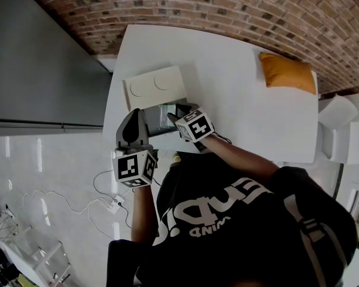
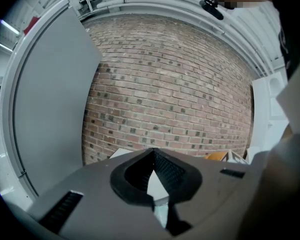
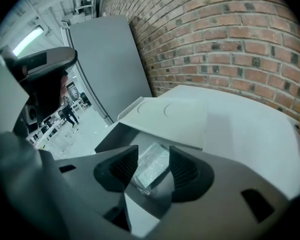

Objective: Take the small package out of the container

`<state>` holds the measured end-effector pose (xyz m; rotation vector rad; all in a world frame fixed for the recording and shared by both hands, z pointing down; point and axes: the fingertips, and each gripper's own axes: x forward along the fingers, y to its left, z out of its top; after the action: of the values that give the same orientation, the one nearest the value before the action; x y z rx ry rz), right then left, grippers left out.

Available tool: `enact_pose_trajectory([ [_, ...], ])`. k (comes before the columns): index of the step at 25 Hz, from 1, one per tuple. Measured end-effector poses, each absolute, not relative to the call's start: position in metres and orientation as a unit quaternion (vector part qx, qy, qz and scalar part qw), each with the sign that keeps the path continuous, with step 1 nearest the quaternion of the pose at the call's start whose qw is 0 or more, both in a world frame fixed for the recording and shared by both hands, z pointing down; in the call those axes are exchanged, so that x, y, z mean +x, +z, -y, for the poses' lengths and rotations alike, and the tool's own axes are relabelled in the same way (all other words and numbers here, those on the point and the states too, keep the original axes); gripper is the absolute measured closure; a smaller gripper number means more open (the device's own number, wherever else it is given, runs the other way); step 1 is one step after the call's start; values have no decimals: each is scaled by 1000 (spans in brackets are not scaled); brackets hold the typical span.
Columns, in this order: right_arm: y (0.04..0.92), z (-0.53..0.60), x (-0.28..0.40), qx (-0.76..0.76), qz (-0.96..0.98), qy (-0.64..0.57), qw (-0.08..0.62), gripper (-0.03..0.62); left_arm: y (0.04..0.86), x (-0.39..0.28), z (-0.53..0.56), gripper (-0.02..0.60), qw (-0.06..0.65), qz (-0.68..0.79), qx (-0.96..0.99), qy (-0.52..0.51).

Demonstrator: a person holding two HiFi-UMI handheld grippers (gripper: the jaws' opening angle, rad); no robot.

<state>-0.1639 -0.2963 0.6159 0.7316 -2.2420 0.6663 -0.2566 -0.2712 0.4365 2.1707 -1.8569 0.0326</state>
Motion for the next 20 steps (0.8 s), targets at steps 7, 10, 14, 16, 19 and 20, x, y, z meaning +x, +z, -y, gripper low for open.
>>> enact_pose_trajectory([
  [7,637,295,-163,287,840,273,371,398,438,-257,275,575,146,640,754,8],
  [10,640,291,-162,281,830,290,385,395,440,-258,276,575,147,639,755,9],
  [14,644,291,-167,279,828,285,394,396,440,-258,277,575,151,639,754,6],
  [16,645,291,-169,277,828,267,409,395,441,-258,277,575,151,639,754,7],
  [19,644,288,-175,266,829,271,411,395,442,-258,278,575,148,637,756,9],
  [20,644,287,-178,262,829,281,407,395,443,-259,278,575,148,638,756,9],
])
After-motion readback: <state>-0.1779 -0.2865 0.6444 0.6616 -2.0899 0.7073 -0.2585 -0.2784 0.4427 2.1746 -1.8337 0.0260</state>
